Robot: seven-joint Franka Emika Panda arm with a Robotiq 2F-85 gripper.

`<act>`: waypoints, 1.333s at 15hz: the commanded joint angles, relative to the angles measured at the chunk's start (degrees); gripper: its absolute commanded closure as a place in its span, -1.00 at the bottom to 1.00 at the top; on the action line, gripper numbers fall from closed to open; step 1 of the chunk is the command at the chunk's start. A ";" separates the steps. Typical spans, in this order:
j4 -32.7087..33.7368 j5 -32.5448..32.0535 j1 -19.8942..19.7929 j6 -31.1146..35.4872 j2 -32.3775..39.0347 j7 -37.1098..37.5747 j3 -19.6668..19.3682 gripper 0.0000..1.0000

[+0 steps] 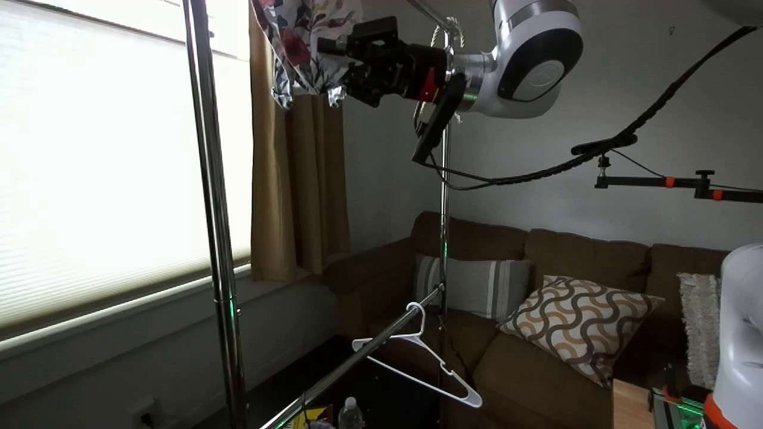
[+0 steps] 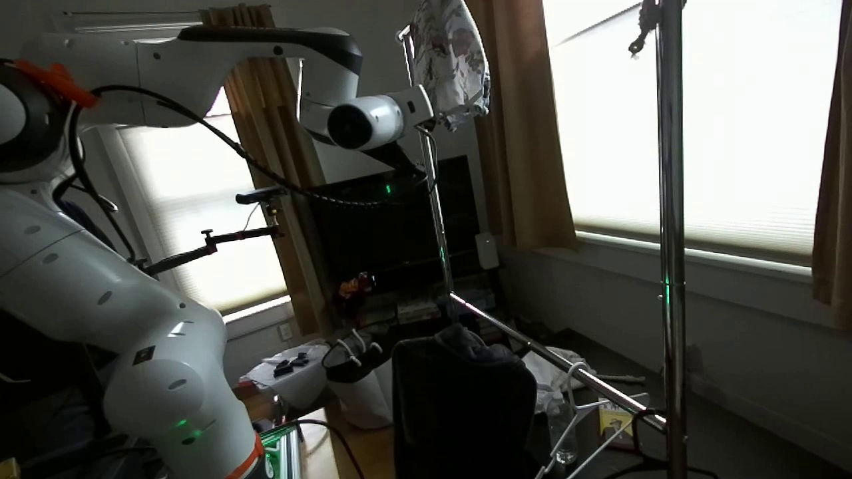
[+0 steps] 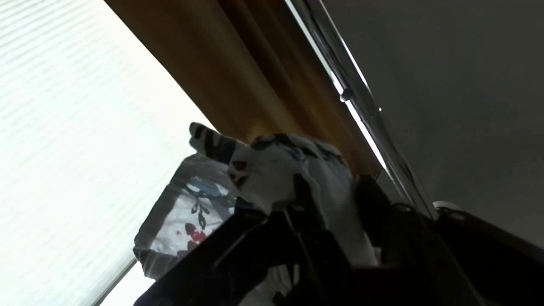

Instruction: Take the white cloth off of the top part of the clothing rack

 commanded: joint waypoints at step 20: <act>-10.43 -16.64 -2.36 25.76 9.84 3.70 2.77 0.99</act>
